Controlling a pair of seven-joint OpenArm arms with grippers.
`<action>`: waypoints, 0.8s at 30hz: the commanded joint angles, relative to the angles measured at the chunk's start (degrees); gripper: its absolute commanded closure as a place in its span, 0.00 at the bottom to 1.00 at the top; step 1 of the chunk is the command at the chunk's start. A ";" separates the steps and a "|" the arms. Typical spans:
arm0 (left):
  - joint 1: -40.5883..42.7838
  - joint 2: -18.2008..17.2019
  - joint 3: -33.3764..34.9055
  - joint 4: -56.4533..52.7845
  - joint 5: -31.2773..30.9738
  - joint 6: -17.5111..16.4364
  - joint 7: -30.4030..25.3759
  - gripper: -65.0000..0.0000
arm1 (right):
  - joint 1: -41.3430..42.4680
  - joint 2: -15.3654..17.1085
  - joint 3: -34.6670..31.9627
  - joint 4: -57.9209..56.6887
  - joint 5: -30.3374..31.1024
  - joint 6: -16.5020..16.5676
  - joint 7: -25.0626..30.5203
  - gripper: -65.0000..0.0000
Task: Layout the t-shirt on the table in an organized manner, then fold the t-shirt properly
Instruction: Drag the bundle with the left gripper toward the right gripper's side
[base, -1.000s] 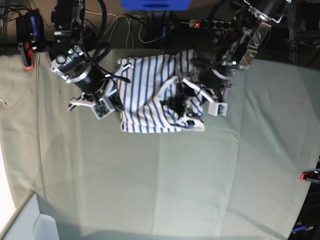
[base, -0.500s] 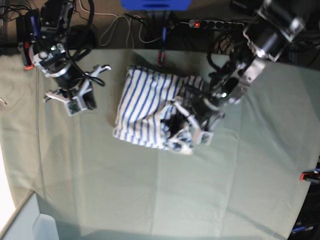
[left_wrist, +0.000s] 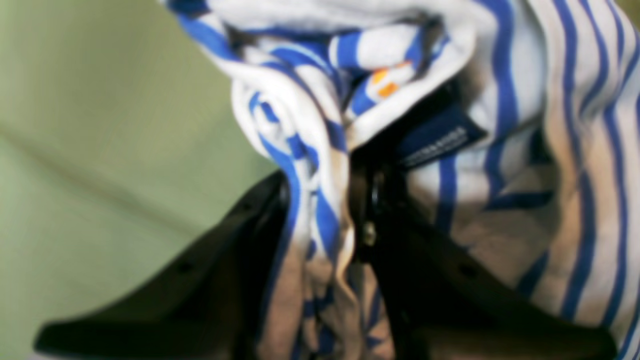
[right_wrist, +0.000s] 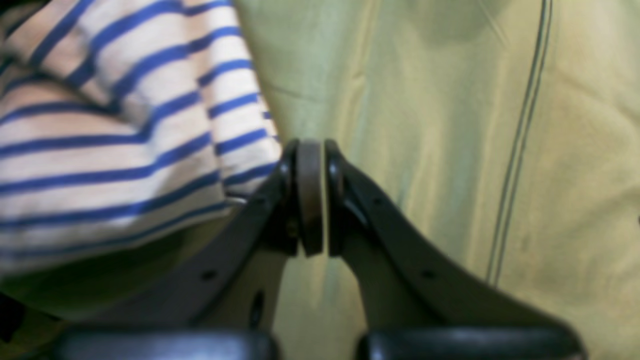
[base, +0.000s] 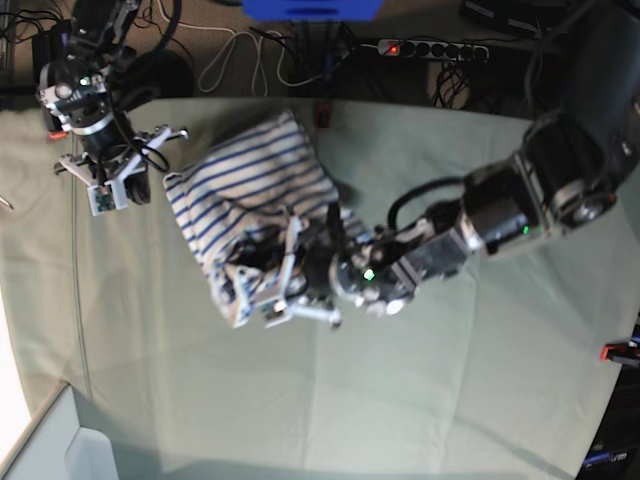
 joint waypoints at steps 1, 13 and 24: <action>-2.77 1.01 0.18 0.62 1.33 0.01 -1.51 1.00 | -0.18 0.28 0.25 1.21 0.79 0.30 1.41 1.00; -2.95 12.35 0.18 -16.17 22.78 -10.89 -2.04 0.98 | -2.64 -1.21 0.25 6.57 0.70 0.30 1.32 1.00; -3.39 16.13 0.18 -16.17 22.87 -10.89 -2.21 0.87 | -6.51 -1.39 0.17 7.36 0.70 0.30 1.32 1.00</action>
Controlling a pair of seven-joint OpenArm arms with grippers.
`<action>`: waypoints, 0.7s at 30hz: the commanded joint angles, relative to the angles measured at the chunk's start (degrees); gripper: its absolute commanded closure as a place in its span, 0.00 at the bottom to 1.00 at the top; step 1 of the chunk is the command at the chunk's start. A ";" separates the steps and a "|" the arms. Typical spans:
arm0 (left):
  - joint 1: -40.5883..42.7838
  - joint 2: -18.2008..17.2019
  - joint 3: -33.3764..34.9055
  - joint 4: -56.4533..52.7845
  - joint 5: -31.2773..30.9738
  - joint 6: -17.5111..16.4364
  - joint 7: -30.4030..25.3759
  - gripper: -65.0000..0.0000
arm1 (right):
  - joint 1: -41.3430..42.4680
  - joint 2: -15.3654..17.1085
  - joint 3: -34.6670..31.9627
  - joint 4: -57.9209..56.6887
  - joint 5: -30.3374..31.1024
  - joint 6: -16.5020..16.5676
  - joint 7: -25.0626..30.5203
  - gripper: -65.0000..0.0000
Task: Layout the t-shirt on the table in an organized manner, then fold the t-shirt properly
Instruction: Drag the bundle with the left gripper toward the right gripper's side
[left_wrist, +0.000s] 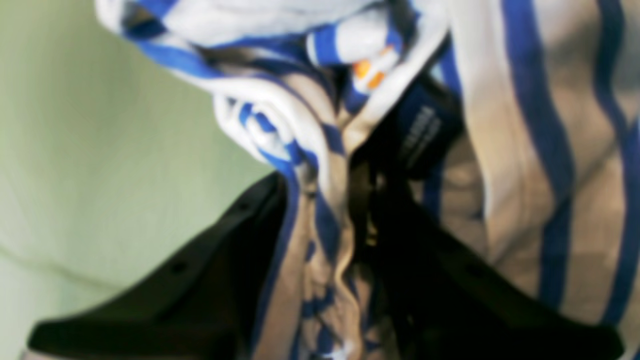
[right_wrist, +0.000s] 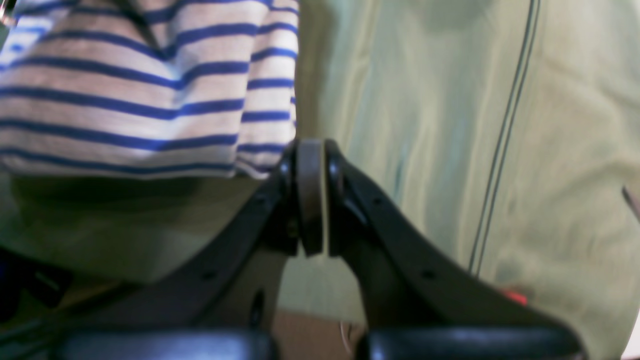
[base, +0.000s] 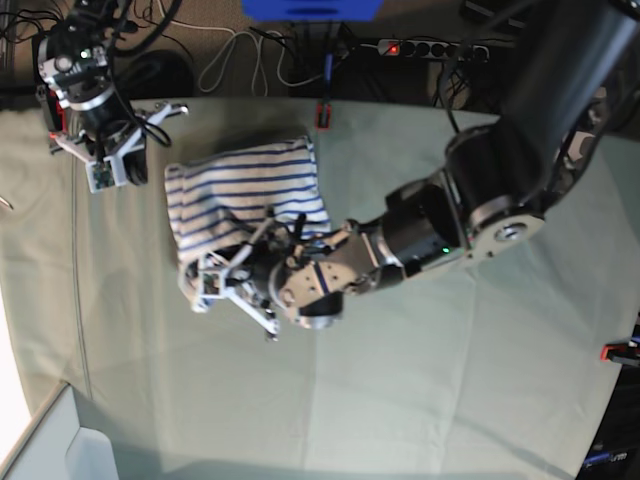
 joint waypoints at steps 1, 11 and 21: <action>-1.42 1.36 -0.15 0.70 -0.89 -0.75 -1.54 0.88 | -0.48 0.06 0.14 1.20 0.75 0.30 1.43 1.00; -1.60 2.32 -0.06 0.70 -0.81 -0.75 -1.45 0.92 | -2.94 -0.30 0.23 1.20 0.75 0.30 1.52 1.00; -2.48 1.97 -6.39 0.79 -0.81 -0.67 -1.45 0.34 | -3.56 -1.16 0.23 1.20 0.75 0.30 1.61 1.00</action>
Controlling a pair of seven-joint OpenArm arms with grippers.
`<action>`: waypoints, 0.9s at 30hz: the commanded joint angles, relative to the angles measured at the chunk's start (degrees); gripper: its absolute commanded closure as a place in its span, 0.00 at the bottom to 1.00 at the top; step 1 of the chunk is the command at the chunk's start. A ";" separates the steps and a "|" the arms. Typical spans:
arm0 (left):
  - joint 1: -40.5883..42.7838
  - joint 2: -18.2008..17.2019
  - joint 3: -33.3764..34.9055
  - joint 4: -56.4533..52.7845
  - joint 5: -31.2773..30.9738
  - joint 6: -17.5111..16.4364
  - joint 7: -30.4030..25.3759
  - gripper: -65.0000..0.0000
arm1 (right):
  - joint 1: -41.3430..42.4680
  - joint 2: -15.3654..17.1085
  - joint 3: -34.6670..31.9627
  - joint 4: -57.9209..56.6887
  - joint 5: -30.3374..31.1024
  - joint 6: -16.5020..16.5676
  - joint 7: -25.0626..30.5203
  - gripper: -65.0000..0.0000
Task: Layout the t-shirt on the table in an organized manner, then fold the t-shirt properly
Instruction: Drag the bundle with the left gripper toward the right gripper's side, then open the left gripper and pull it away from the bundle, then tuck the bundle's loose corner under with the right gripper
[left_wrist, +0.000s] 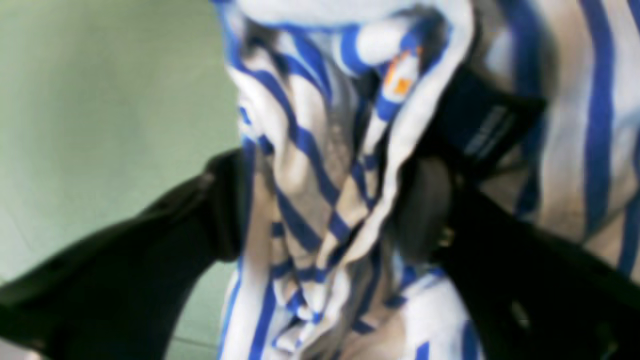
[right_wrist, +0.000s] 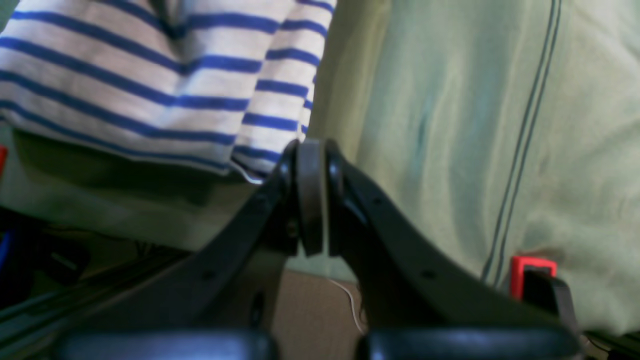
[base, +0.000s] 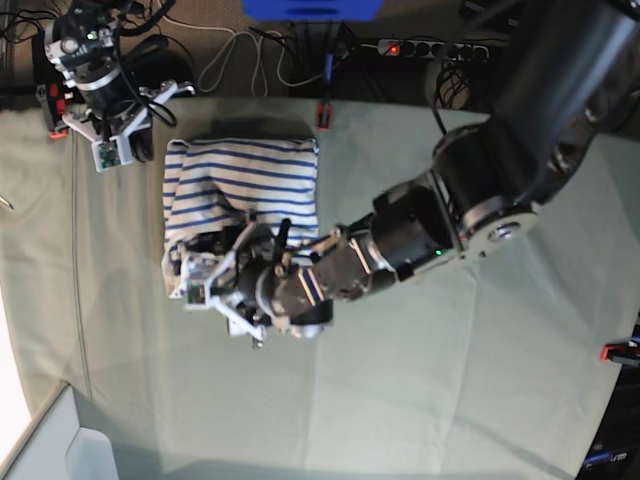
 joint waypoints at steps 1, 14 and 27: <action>-2.21 0.57 -2.29 0.73 -0.59 0.12 -1.16 0.34 | -0.28 0.21 0.19 1.09 0.72 0.28 1.37 1.00; 6.05 -8.22 -41.41 14.97 -0.59 0.03 -0.64 0.34 | -2.56 0.21 -0.16 2.85 0.81 0.28 1.63 1.00; 40.07 -24.13 -73.41 51.28 -0.85 -0.14 18.79 0.34 | -2.48 0.21 0.10 2.85 0.90 0.28 1.63 1.00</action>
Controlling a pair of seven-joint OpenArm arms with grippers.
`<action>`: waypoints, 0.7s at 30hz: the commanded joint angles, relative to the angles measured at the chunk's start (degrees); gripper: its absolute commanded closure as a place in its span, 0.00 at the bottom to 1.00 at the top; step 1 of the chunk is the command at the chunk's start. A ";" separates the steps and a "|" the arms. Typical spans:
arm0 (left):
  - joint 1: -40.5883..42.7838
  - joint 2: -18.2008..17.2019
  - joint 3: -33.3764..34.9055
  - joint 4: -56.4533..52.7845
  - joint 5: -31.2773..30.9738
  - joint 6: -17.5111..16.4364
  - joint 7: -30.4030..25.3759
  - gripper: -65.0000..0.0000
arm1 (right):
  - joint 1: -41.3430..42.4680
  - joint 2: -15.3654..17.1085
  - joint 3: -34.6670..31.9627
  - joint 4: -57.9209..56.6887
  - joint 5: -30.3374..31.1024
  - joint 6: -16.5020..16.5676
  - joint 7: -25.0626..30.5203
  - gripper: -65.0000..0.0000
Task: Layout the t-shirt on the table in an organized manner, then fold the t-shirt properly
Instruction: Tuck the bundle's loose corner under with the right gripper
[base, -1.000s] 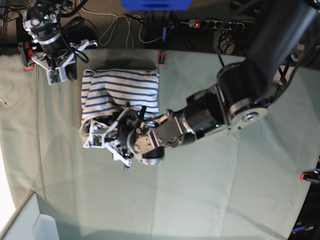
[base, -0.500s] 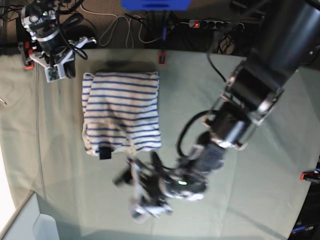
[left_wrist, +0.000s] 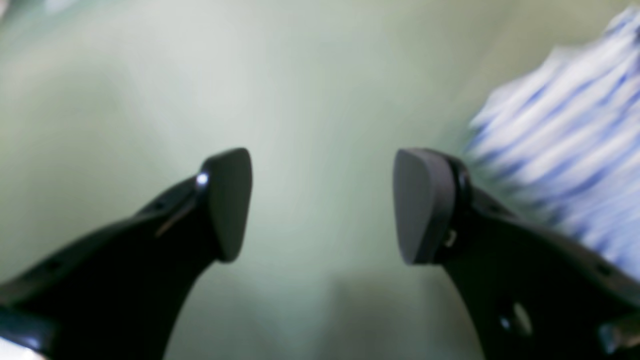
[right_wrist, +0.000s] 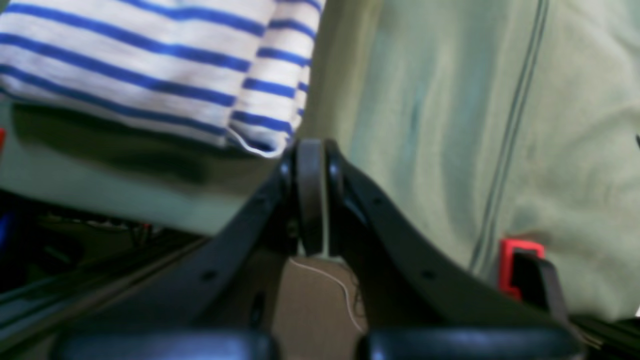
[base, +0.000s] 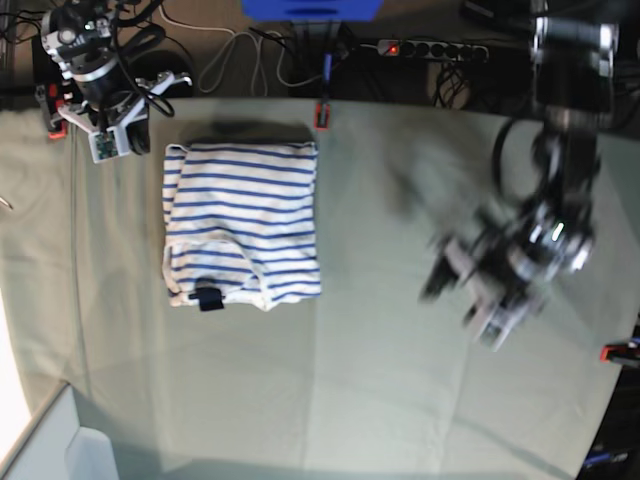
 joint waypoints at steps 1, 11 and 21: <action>2.15 -0.17 -3.97 3.66 -1.75 -0.45 -1.47 0.34 | -0.11 0.15 0.19 1.03 0.79 0.25 1.28 1.00; 23.25 6.95 -38.79 14.04 -1.75 -0.71 -0.94 0.34 | 12.46 0.15 -0.34 0.77 0.70 0.25 0.93 1.00; 30.63 10.29 -47.14 9.82 -1.75 -0.80 -0.94 0.34 | 24.59 3.48 -9.92 -10.31 0.61 0.25 0.93 1.00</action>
